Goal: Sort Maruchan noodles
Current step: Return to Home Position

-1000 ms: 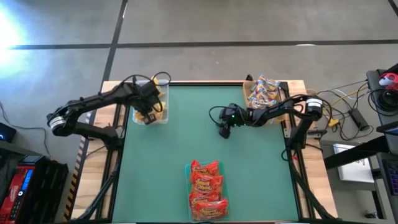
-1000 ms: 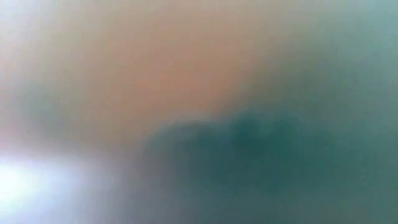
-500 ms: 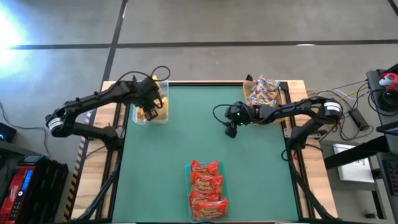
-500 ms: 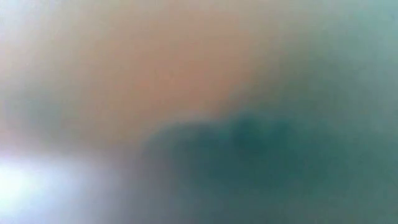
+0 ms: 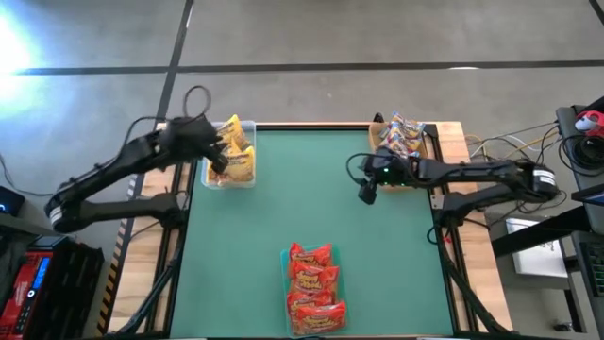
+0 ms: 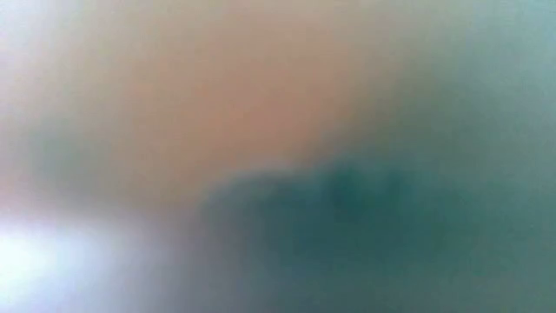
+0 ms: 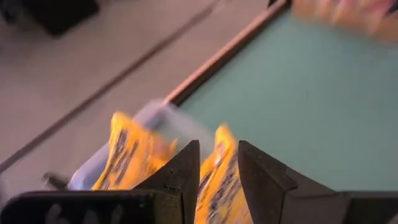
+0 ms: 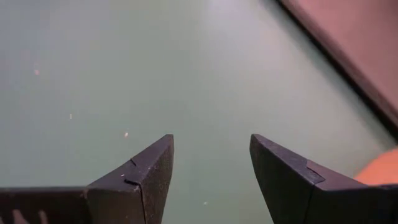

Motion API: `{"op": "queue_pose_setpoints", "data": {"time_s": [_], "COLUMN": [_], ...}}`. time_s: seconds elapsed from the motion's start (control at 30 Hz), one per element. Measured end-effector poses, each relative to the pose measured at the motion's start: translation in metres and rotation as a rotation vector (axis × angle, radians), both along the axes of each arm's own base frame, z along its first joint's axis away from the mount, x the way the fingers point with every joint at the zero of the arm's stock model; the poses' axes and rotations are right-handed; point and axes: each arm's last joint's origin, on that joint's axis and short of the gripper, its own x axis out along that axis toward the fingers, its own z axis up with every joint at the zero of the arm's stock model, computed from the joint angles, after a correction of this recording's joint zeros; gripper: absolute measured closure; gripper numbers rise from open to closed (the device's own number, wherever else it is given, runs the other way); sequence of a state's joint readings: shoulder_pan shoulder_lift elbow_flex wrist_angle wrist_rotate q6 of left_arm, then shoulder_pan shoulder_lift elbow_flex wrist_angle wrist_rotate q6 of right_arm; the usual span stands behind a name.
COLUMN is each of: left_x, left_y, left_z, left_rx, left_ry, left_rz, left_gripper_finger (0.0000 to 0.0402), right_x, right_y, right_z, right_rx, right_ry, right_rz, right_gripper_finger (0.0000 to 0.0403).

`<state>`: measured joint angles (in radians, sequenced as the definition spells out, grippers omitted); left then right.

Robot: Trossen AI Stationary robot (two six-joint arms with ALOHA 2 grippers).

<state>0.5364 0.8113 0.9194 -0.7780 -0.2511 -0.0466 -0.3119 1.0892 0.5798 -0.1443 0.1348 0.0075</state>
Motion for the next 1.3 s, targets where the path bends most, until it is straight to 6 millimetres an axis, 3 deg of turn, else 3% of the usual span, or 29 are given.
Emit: {"op": "queue_pose_setpoints", "data": {"time_s": [0.13,0.47,0.73,0.97,1.3], "left_x": [-0.016,-0.028,-0.023,-0.023,-0.023], "left_y": [-0.016,-0.030,-0.031,-0.032,-0.032], "left_z": [-0.004,-0.047,-0.094,-0.117,-0.130], "left_rx": [0.078,0.245,0.337,0.326,0.288], "left_ry": [-0.207,-0.601,-0.845,-0.903,-0.887], "left_rz": [-0.030,-0.125,-0.222,-0.250,-0.242], "left_gripper_finger": [0.0310,0.0310,0.0310,0.0310,0.0310], "right_x": [-0.015,-0.035,-0.049,-0.064,-0.076], "right_y": [0.003,0.007,0.010,0.014,0.018], "right_z": [0.004,0.010,-0.014,-0.038,-0.055], "right_rx": [-0.028,-0.103,-0.164,-0.165,-0.186], "right_ry": [-0.047,-0.177,-0.287,-0.395,-0.513], "right_rz": [-0.058,-0.131,-0.203,-0.220,-0.226], "right_gripper_finger": [0.0200,0.0200,0.0200,0.0200,0.0200]}}
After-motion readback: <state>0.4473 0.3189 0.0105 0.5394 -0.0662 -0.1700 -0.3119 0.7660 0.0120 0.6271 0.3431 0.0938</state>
